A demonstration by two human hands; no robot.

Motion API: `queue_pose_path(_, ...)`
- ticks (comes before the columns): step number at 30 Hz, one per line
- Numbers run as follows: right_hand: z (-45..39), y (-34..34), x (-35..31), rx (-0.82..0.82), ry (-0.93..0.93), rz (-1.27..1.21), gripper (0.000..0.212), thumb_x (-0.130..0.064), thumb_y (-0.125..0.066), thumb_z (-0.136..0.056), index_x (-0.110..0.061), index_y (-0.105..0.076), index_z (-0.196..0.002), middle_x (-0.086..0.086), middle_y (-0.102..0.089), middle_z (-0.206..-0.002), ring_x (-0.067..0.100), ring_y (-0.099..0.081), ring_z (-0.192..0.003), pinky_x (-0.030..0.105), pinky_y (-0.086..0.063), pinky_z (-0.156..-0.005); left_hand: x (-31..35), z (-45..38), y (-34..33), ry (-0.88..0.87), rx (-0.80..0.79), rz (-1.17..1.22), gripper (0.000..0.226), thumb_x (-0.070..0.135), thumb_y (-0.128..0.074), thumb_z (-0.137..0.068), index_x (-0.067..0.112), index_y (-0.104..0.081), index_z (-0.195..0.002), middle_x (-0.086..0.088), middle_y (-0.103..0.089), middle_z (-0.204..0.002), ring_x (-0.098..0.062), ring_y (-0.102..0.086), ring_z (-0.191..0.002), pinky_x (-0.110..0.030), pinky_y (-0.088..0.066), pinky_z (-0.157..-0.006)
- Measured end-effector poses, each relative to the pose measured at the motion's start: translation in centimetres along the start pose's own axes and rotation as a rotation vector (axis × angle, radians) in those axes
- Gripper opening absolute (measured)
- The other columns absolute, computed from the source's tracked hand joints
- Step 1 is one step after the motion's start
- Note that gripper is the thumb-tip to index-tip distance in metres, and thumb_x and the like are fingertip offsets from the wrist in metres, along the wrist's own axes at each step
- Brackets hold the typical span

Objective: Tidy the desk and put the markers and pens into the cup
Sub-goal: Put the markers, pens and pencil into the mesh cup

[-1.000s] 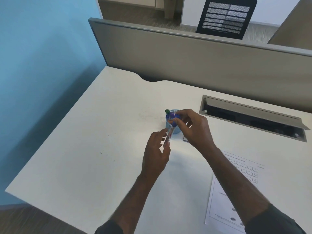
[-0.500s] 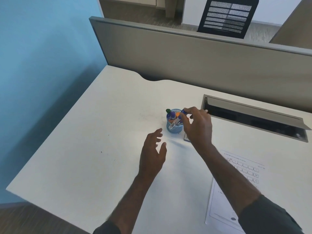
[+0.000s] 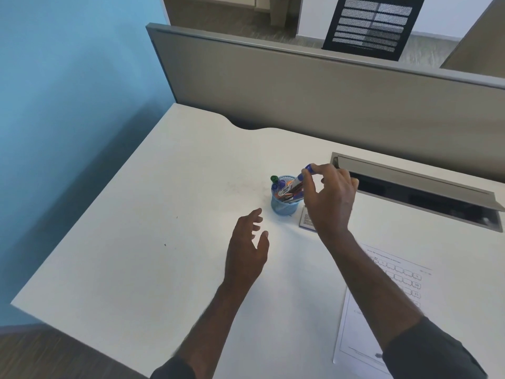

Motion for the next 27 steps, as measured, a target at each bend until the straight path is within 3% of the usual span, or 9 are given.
queue_pose_path(12,2.6,-3.3,0.7,-0.188,0.038,0.1,0.01,-0.019,-0.075,-0.085,-0.011,-0.069,-0.087,0.006,-0.072,-0.076,0.028,-0.062,-0.073,0.037,-0.04,-0.073,-0.6,0.4,-0.1,0.021,-0.022,-0.029,0.048,0.011,-0.062,-0.094,0.023,-0.05,-0.139,0.012,-0.058,-0.117,-0.004,-0.058,-0.102,-0.023,-0.052,-0.084)
queue_pose_path(22,3.9,-4.4,1.5,-0.248,0.103,0.211,0.004,-0.016,-0.076,-0.084,-0.014,-0.073,-0.085,0.001,-0.074,-0.082,0.025,-0.057,-0.076,0.034,-0.036,-0.068,-0.8,0.3,-0.4,0.02,-0.038,-0.057,0.049,0.01,-0.063,-0.093,0.02,-0.05,-0.139,0.008,-0.059,-0.119,-0.007,-0.058,-0.103,-0.028,-0.054,-0.086)
queue_pose_path(27,4.2,-4.5,2.2,-0.247,0.106,0.226,0.014,-0.02,-0.074,-0.086,-0.012,-0.074,-0.098,0.003,-0.073,-0.1,0.026,-0.058,-0.087,0.037,-0.04,-0.071,-1.1,0.4,-1.0,0.024,-0.057,-0.101,0.049,0.014,-0.064,-0.094,0.02,-0.049,-0.141,0.007,-0.059,-0.123,-0.008,-0.058,-0.104,-0.03,-0.055,-0.087)
Point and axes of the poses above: each hand's wrist, its own z-axis away from the middle knuckle, its own y-axis out of the back of the hand, x = y × z, the point moved 5 cm from there along -z, towards the middle knuckle
